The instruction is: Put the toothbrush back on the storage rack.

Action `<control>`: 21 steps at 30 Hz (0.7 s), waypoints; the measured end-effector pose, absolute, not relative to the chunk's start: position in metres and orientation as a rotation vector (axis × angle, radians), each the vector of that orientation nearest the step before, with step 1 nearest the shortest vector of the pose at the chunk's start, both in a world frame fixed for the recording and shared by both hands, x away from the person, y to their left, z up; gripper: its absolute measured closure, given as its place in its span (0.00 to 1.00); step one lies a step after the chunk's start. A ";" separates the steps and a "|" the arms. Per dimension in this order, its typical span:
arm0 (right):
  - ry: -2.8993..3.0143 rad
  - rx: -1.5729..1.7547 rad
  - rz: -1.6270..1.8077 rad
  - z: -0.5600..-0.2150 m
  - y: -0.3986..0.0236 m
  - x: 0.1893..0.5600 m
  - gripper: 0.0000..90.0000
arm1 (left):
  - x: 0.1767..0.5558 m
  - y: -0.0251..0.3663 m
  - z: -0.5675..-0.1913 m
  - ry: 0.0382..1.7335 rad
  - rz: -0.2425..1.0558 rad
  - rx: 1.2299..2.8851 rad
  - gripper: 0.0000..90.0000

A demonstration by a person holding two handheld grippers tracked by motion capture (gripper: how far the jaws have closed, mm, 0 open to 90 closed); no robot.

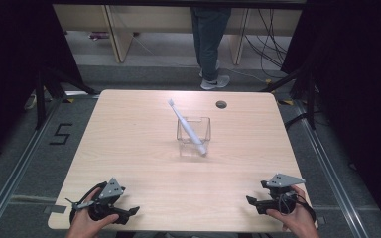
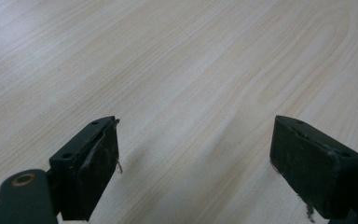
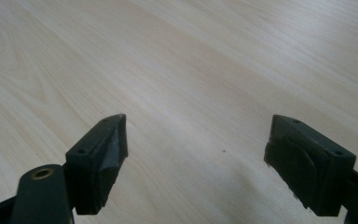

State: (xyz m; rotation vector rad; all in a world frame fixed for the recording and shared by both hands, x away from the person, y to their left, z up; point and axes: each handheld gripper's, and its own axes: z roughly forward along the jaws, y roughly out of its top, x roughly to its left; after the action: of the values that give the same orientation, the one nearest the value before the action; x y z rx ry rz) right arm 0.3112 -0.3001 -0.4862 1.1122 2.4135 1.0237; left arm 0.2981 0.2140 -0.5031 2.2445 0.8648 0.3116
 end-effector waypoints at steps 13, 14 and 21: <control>2.418 1.096 1.011 -0.487 -0.301 0.309 0.23 | 0.299 0.215 -0.503 0.865 0.323 2.252 0.17; 2.418 1.096 1.011 -0.487 -0.301 0.309 0.23 | 0.299 0.215 -0.503 0.863 0.323 2.254 0.17; 2.419 1.110 1.010 -0.489 -0.299 0.309 0.23 | 0.299 0.215 -0.503 0.864 0.324 2.252 0.17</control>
State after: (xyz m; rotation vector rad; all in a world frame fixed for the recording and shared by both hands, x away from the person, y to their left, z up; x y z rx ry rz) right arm 0.3088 -0.2989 -0.4887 1.1104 2.4188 1.0097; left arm 0.2986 0.2147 -0.5030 2.2521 0.8636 0.3239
